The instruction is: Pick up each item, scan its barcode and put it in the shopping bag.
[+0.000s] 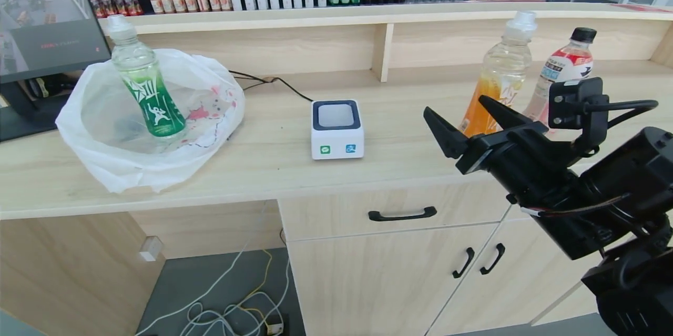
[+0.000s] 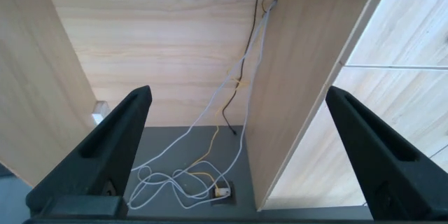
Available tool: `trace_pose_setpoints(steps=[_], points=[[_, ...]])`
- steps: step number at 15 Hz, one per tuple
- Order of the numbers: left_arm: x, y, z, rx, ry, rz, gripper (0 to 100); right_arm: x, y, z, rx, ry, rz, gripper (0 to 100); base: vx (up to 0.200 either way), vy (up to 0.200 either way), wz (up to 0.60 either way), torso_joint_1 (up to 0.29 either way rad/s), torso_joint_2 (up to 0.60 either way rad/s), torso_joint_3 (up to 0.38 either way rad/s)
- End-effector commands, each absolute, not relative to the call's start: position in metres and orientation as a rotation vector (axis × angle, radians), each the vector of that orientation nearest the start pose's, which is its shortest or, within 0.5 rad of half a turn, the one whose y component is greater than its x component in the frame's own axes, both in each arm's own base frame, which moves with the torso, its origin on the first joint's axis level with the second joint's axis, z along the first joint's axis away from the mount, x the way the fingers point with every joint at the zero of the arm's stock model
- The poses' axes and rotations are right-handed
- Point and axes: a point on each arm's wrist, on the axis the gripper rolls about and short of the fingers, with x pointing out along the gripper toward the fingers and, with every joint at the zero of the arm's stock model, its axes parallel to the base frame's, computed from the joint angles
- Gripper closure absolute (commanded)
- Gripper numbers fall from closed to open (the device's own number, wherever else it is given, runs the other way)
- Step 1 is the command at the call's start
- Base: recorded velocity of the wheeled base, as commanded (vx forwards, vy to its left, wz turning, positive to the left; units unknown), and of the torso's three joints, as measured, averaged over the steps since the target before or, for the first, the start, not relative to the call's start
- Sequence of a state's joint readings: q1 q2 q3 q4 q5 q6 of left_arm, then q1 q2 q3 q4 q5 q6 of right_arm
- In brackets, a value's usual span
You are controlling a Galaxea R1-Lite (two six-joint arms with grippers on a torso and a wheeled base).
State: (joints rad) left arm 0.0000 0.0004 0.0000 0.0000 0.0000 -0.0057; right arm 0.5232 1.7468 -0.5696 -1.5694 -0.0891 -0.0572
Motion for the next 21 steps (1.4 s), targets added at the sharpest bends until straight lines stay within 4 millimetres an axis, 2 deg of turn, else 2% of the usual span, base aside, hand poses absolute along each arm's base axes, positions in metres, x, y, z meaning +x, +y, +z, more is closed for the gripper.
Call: trace_pose_setpoints(steps=[1, 3, 13, 16, 21], points=[[-0.023, 0.0, 0.075, -0.005, 0.0, -0.002, 0, 0.244, 0.139, 0.2, 0.061, -0.379, 0.421, 0, 0.0, -0.2, 0.0, -0.002, 0.01, 0.002], [-0.023, 0.0, 0.075, -0.002, 0.0, -0.002, 0, 0.241, 0.138, 0.197, 0.058, -0.364, 0.422, 0, 0.0, -0.2, 0.0, 0.002, 0.0, 0.0], [-0.023, 0.0, 0.075, -0.002, 0.0, -0.002, 0, 0.247, 0.14, 0.191, 0.049, -0.347, 0.42, 0, 0.0, 0.0, 0.0, 0.0, 0.0, 0.0], [-0.023, 0.0, 0.075, -0.002, 0.0, -0.002, 0, 0.254, 0.145, 0.188, 0.045, -0.341, 0.418, 0, 0.0, 0.0, 0.0, 0.0, 0.0, 0.0], [-0.023, 0.0, 0.075, -0.002, 0.0, 0.0, 0, 0.274, 0.141, 0.18, 0.029, -0.326, 0.346, 0, 0.0, 0.0, 0.0, 0.0, 0.0, 0.0]])
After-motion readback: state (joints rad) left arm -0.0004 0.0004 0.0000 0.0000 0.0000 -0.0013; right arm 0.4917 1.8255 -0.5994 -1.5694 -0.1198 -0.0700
